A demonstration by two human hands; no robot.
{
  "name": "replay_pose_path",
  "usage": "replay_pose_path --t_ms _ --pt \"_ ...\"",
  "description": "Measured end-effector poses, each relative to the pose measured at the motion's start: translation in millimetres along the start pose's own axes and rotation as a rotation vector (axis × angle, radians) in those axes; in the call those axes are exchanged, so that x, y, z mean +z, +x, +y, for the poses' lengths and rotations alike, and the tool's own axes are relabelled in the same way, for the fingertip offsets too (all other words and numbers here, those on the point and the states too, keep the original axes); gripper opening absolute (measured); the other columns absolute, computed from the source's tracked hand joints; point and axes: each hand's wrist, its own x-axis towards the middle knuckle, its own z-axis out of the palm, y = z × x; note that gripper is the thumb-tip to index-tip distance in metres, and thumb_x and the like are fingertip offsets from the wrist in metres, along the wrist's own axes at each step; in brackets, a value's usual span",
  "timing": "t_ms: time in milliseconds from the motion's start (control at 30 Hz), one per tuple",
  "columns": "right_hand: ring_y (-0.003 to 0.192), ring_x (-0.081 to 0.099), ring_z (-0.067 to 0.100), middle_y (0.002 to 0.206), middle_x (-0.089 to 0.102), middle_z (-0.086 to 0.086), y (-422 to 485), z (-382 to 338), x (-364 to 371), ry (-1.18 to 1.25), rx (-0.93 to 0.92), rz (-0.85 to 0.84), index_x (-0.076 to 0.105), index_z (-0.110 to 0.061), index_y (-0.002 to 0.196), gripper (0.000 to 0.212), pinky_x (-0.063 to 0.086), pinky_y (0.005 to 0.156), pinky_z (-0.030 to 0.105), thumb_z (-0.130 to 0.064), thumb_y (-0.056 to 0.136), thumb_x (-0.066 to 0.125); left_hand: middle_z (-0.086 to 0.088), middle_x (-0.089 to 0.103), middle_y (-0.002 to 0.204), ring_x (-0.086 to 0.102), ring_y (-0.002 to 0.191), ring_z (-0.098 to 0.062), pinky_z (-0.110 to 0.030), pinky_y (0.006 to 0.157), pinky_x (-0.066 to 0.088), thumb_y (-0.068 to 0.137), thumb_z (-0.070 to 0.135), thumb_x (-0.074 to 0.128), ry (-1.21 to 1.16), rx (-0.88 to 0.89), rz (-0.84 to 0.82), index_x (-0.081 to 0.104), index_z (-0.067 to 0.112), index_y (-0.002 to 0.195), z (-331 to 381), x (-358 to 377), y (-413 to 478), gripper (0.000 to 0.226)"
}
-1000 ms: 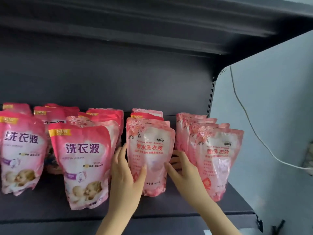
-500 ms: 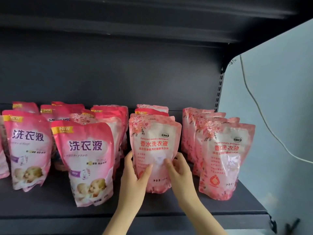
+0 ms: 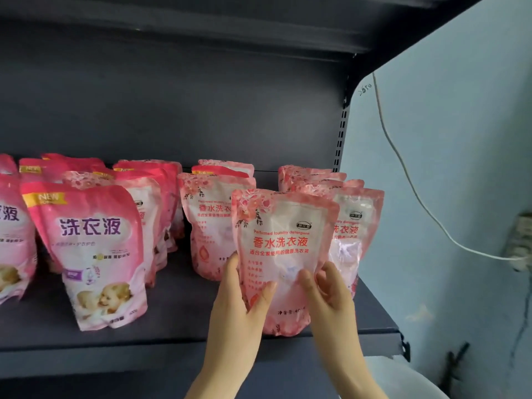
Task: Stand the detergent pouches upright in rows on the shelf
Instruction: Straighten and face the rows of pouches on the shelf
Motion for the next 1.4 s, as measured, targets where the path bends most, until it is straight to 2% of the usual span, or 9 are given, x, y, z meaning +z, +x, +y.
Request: replay_pose_path --t_ms 100,233,400,600,833,1000,1100,1233,1400 --pt "0.085 0.059 0.044 0.089 0.063 0.024 0 0 -30 -0.003 0.021 0.023 0.055 -0.012 0.092 0.010 0.049 0.076 0.060 -0.021 0.096 0.053 0.013 0.052 0.135 0.051 0.122 -0.004 -0.036 0.100 0.047 0.078 0.052 0.060 -0.014 0.020 -0.022 0.033 0.037 0.137 10 28 -9 0.067" --pt "0.088 0.070 0.027 0.091 0.073 0.005 8 -2 -64 0.002 0.024 0.028 0.061 -0.026 0.091 0.014 0.058 0.073 0.044 -0.019 0.097 0.051 0.018 0.052 0.132 0.052 0.117 0.004 -0.027 0.095 0.050 0.079 0.054 0.059 -0.027 0.035 -0.024 0.030 0.051 0.131 24 61 -14 0.060" --pt "0.086 0.070 0.022 0.091 0.073 0.004 16 2 -85 -0.003 0.030 0.023 0.059 -0.025 0.094 0.014 0.058 0.076 0.045 -0.018 0.099 0.048 0.013 0.050 0.135 0.050 0.121 -0.001 -0.033 0.098 0.048 0.087 0.041 0.060 -0.022 0.055 -0.014 0.030 0.033 0.141 27 89 -16 0.061" --pt "0.085 0.069 0.021 0.091 0.071 0.001 30 15 -81 0.006 0.015 0.031 0.057 -0.028 0.091 0.016 0.059 0.070 0.037 -0.020 0.100 0.046 0.011 0.038 0.144 0.039 0.124 0.005 0.000 0.092 0.034 0.095 0.030 0.053 0.015 0.053 -0.054 0.022 0.026 0.147 20 101 -1 0.061" --pt "0.088 0.070 0.015 0.094 0.072 -0.002 50 24 -74 0.015 0.034 0.013 0.057 -0.029 0.095 0.015 0.056 0.065 0.025 -0.021 0.101 0.045 0.011 0.032 0.147 0.033 0.121 0.010 0.008 0.084 0.028 0.096 0.032 0.052 0.028 0.065 -0.073 0.017 0.027 0.149 10 104 21 0.064" --pt "0.091 0.069 0.010 0.099 0.070 -0.007 48 29 -80 -0.018 0.052 -0.018 0.054 -0.034 0.106 0.010 0.057 0.070 0.026 -0.029 0.098 0.048 0.018 0.038 0.145 0.040 0.127 0.006 -0.003 0.089 0.037 0.084 0.053 0.055 -0.003 0.082 -0.167 0.016 0.044 0.145 3 94 20 0.073" --pt "0.088 0.068 0.005 0.099 0.070 -0.010 43 32 -89 -0.103 0.047 -0.053 0.052 -0.038 0.110 0.020 0.057 0.069 0.025 -0.032 0.092 0.059 0.027 0.050 0.129 0.051 0.115 0.011 -0.007 0.084 0.046 0.077 0.051 0.065 -0.037 0.066 -0.243 0.019 0.061 0.131 -2 82 19 0.072" --pt "0.086 0.065 -0.003 0.098 0.068 -0.021 41 36 -96 -0.198 0.026 -0.133 0.051 -0.035 0.108 0.030 0.050 0.066 0.011 -0.022 0.087 0.068 0.016 0.063 0.116 0.060 0.103 0.007 -0.011 0.082 0.050 0.083 0.035 0.070 -0.013 0.036 -0.278 0.040 0.040 0.129 -10 77 22 0.055" --pt "0.076 0.066 0.002 0.087 0.069 -0.011 47 29 -105 -0.400 0.032 -0.174 0.050 -0.033 0.099 0.023 0.054 0.063 0.019 -0.030 0.085 0.069 0.019 0.063 0.115 0.059 0.104 0.007 -0.024 0.091 0.052 0.083 0.046 0.066 0.030 0.018 -0.333 0.045 0.039 0.122 -5 77 23 0.044"
